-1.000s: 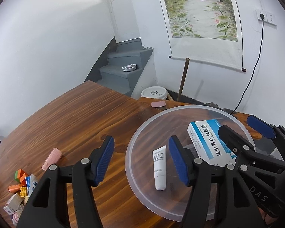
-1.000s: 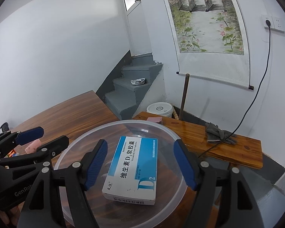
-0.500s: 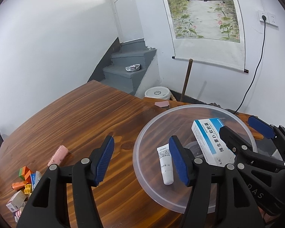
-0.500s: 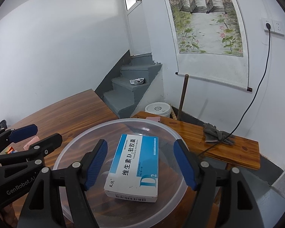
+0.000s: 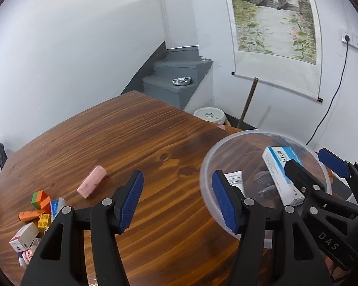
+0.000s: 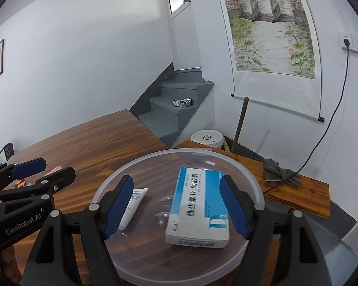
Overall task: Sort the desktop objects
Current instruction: 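Lower the vitamin D box into the bowl and open the right tool while the left releases the tube, then move both open tools back over the remaining items on the table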
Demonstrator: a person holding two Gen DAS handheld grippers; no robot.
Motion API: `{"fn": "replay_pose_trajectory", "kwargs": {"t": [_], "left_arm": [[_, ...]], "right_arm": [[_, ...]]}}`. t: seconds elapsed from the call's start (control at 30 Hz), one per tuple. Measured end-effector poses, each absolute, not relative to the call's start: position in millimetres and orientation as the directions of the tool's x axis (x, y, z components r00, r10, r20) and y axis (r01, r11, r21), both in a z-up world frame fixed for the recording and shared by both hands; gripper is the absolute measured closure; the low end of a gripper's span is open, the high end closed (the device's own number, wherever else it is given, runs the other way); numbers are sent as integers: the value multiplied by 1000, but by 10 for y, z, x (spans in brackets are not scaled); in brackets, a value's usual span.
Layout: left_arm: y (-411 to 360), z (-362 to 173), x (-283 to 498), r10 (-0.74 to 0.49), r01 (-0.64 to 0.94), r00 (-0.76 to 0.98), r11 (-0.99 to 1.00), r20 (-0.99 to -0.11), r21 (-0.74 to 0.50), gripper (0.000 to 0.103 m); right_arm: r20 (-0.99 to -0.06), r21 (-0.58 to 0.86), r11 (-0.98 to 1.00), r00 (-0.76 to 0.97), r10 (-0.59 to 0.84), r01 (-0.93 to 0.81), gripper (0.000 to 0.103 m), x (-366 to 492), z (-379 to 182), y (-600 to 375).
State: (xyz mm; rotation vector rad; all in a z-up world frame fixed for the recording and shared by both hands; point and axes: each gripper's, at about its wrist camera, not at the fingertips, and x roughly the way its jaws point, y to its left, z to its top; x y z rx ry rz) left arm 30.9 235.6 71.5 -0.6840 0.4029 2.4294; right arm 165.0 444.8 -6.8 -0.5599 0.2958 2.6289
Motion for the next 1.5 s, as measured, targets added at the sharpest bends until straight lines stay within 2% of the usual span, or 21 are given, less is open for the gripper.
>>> {"fn": "replay_pose_trajectory", "kwargs": {"t": [0.43,1.5], "left_arm": [[1717,690,95,380,-505,-744,-859,-550,88,39],[119,483,-384,205,-265,-790,-964,-578,20,39]], "right_arm": [[-430,96,-930,-857,283,-356,24,1419,7,3967],[-506,74,-995,-862,18,-64,22,726,-68,2623]]}}
